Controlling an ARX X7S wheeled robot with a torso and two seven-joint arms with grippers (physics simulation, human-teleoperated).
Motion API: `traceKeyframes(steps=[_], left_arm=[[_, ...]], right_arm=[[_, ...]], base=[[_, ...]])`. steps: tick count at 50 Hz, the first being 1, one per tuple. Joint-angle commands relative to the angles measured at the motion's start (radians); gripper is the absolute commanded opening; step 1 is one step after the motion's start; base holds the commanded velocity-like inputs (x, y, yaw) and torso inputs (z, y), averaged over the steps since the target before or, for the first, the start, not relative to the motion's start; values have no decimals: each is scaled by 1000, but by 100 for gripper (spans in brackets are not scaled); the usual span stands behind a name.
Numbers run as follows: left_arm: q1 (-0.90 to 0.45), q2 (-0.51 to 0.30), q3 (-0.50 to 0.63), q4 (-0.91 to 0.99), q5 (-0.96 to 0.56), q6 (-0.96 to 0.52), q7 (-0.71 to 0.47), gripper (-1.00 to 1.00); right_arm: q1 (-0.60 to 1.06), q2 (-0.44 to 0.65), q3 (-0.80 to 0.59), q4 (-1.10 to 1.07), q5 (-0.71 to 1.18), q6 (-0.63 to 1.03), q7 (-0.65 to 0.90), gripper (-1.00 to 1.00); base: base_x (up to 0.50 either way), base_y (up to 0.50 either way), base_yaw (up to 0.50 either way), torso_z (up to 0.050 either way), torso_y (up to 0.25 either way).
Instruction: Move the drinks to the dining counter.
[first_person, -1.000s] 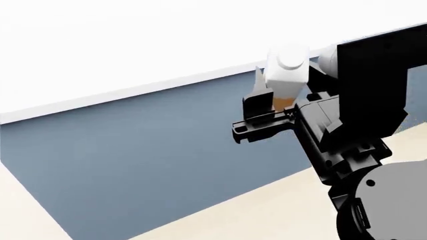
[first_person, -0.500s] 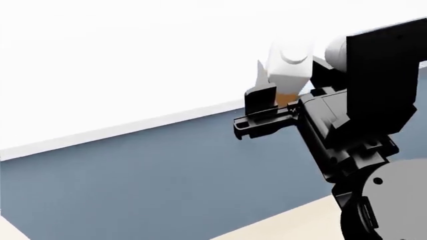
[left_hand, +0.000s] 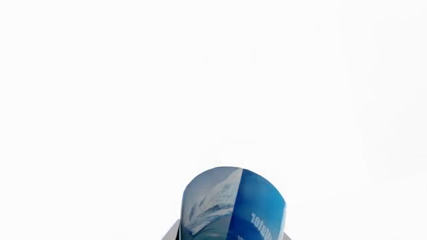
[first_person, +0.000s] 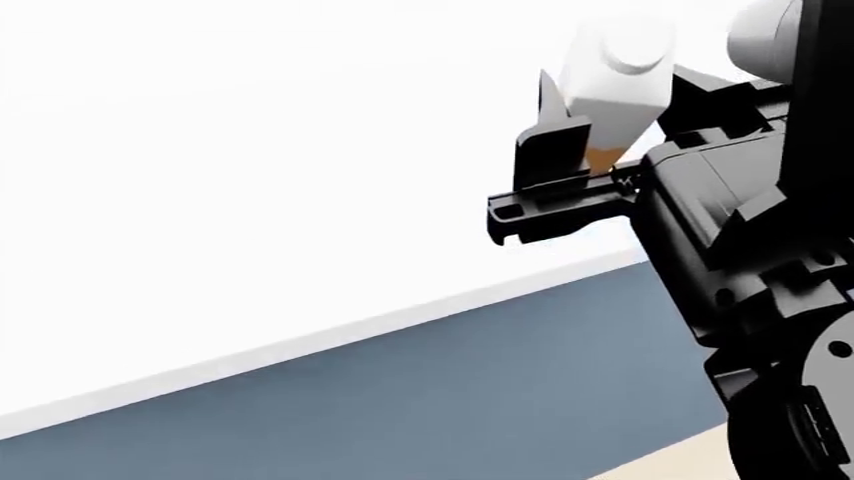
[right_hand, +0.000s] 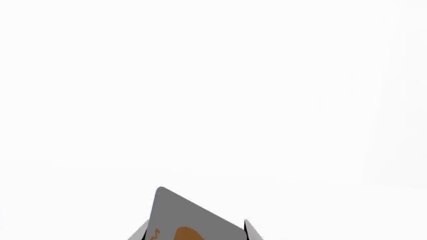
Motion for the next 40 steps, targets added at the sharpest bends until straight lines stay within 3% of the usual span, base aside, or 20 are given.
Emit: traceKeyframes(steps=[1, 17, 40], left_arm=[[-15, 2, 1, -5, 3, 3, -8, -100], [-23, 8, 10, -2, 0, -3, -12, -100], [-36, 5, 21, -4, -4, -4, -20, -100]], right_arm=[[7, 2, 20, -4, -9, -1, -8, -100], [-10, 16, 25, -9, -11, -18, 5, -100], [8, 12, 3, 1, -2, 1, 16, -100]], base=[[0, 0, 0, 0, 0], [0, 0, 0, 0, 1], [-263, 93, 0, 0, 1]])
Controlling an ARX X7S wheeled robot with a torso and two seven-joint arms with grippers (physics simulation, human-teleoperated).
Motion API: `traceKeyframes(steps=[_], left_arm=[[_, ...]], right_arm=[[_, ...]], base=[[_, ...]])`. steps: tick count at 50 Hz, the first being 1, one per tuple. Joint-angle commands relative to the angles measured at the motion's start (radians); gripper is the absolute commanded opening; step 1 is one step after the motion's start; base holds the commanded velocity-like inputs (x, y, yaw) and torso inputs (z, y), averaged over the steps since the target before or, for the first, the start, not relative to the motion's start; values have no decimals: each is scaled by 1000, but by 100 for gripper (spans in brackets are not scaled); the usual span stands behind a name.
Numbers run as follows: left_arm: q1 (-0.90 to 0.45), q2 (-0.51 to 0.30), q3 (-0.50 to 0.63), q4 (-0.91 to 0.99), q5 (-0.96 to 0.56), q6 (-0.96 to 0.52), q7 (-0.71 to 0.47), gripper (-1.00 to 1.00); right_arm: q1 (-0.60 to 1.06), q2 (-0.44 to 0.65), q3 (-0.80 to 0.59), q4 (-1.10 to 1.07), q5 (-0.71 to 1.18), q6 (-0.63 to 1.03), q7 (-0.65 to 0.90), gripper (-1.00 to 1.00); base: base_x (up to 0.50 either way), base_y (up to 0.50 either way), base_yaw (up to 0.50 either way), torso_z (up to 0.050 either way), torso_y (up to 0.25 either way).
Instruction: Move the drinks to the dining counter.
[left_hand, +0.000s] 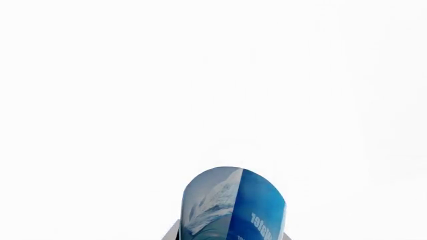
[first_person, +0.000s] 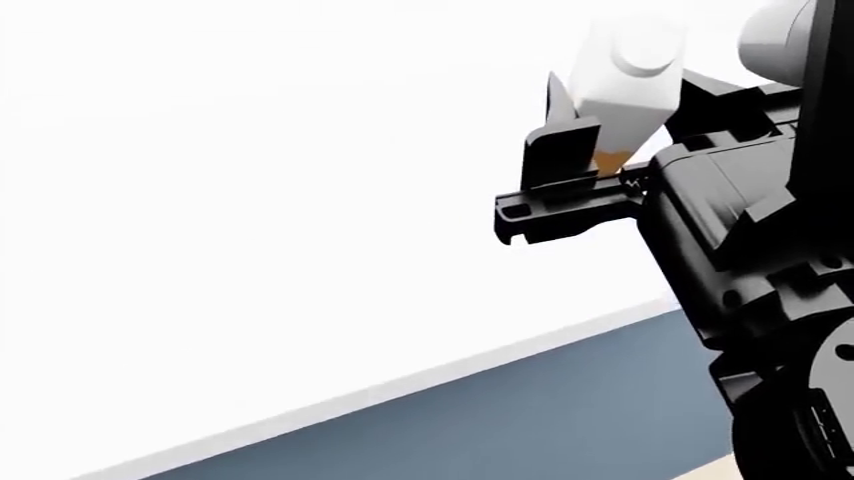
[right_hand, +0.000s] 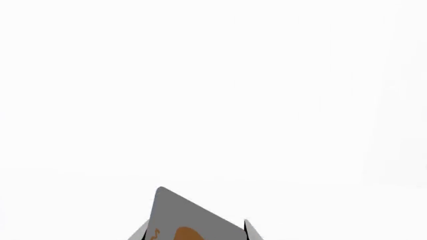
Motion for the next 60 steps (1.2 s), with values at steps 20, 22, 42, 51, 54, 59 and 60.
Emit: traceKeyframes(steps=[20, 22, 42, 51, 54, 59, 60], left_arm=[[-29, 8, 30, 1, 15, 1, -8, -100], [-33, 4, 49, 7, 23, 11, -8, -100], [-219, -338, 1020, 10, 577, 593, 130, -100], [-107, -527, 1310, -43, 793, 950, 236, -100], [-393, -227, 1625, -90, 806, 672, 213, -100], [-938, -96, 1835, -114, 703, 467, 105, -100], [-944, -89, 1841, -119, 707, 462, 106, -100]], right_arm=[[7, 0, -5, 6, -2, 14, -4, -100], [-4, -9, -13, 16, -13, 14, -11, -100], [93, -110, -70, 290, -120, 97, -200, -100], [88, -173, -111, 458, -232, 96, -334, -100], [73, -185, -119, 505, -259, 82, -373, -100], [48, -196, -132, 549, -295, 66, -409, -100], [42, -198, -137, 559, -303, 64, -420, -100]], base=[[-158, 56, 0, 1, 2], [0, 0, 0, 0, 0], [0, 0, 0, 1, 1], [0, 0, 0, 1, 1], [0, 0, 0, 0, 0], [0, 0, 0, 0, 2], [0, 0, 0, 0, 0]])
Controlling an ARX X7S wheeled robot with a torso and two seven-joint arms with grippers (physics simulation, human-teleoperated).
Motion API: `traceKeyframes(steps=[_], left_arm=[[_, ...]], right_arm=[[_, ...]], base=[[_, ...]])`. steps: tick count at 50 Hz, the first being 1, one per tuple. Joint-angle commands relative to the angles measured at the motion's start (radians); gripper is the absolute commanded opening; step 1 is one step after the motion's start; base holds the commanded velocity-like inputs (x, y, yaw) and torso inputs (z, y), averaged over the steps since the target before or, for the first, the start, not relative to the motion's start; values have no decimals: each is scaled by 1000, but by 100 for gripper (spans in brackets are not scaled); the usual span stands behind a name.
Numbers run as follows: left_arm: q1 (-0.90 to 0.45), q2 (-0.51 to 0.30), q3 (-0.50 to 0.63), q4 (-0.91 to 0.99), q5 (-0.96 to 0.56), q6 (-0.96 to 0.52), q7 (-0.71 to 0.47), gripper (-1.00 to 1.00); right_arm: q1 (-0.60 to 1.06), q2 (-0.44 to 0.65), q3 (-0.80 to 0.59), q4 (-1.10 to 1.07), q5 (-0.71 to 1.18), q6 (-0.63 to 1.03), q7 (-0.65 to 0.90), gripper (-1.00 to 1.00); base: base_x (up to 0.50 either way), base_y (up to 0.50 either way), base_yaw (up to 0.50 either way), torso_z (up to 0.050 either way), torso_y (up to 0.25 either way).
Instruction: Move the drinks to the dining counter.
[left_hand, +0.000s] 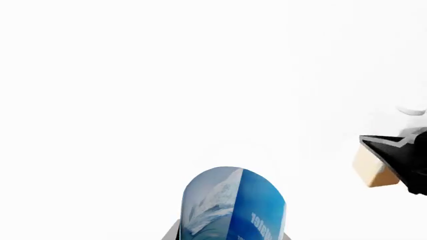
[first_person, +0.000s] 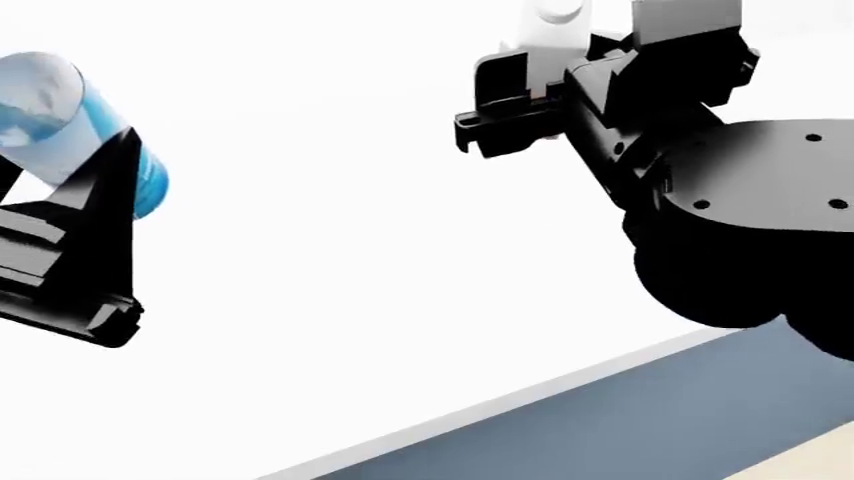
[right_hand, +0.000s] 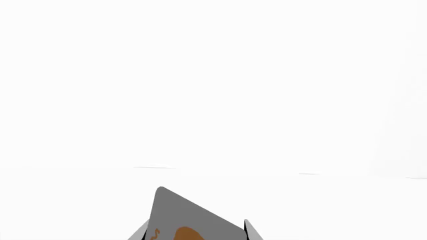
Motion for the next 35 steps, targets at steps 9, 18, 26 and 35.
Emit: traceKeyframes(steps=[9, 18, 26, 35], left_arm=[[-715, 176, 527, -113, -65, -260, -93, -100], [-846, 158, 601, -143, -213, -346, -188, -100], [-874, 158, 661, -151, -281, -398, -229, -100], [-868, 161, 670, -143, -293, -401, -231, -100]], right_arm=[[-39, -32, -27, 130, -106, -10, -119, -100], [-41, -28, -27, 127, -103, -9, -119, -100], [-52, -26, -26, 123, -103, -17, -125, -100], [-67, -24, -30, 137, -113, -23, -138, -100]], base=[[0, 0, 0, 0, 1], [0, 0, 0, 1, 1], [0, 0, 0, 0, 1], [0, 0, 0, 1, 1]])
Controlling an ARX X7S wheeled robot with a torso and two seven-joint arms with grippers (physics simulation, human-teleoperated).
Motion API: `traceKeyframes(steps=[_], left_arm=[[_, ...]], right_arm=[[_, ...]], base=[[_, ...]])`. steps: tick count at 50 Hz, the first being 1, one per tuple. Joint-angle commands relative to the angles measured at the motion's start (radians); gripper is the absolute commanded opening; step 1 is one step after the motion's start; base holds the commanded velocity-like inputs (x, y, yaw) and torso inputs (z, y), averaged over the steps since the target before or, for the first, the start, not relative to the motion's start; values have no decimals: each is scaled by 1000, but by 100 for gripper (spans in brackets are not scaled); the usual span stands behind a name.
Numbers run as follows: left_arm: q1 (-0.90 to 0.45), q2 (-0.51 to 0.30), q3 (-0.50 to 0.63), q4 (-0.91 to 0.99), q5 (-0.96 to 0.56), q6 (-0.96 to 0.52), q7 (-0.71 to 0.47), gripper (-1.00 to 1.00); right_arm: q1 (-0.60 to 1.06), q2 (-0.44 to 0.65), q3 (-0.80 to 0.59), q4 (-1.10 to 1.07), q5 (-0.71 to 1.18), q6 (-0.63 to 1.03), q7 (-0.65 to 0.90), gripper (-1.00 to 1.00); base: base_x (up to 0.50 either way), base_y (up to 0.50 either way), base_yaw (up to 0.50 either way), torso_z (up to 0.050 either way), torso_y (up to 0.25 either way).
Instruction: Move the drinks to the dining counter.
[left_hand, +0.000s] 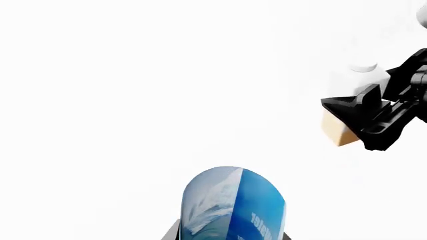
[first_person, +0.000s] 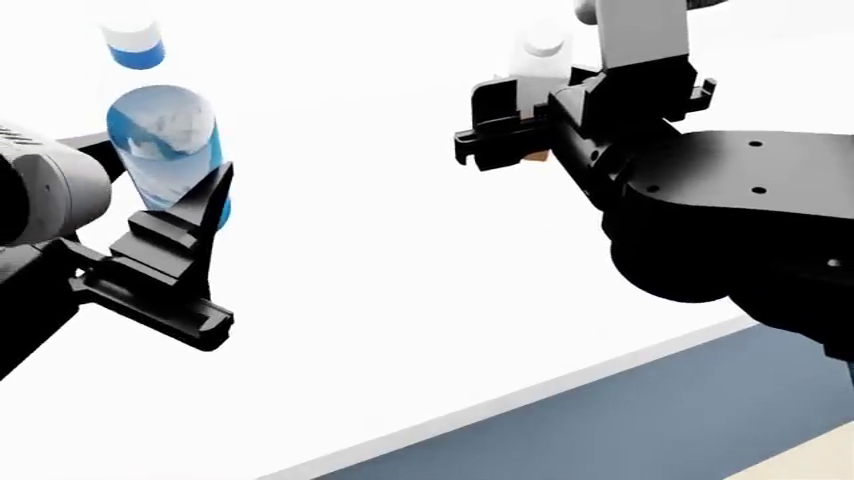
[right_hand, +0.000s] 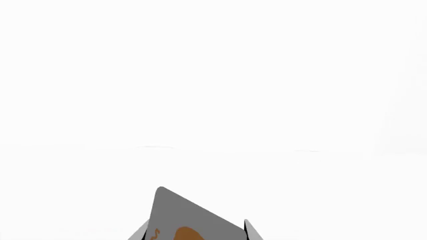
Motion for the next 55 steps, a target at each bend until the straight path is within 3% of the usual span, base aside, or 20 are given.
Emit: traceKeyframes(steps=[1, 55], left_arm=[[-58, 5, 36, -8, -43, -31, -36, -100], [-37, 16, 39, 8, -32, -35, -21, -100]], right_arm=[[-14, 2, 5, 14, -32, -1, -21, -100], [-93, 0, -35, 66, -47, -5, -55, -100]], base=[[0, 0, 0, 0, 0], [0, 0, 0, 0, 1]])
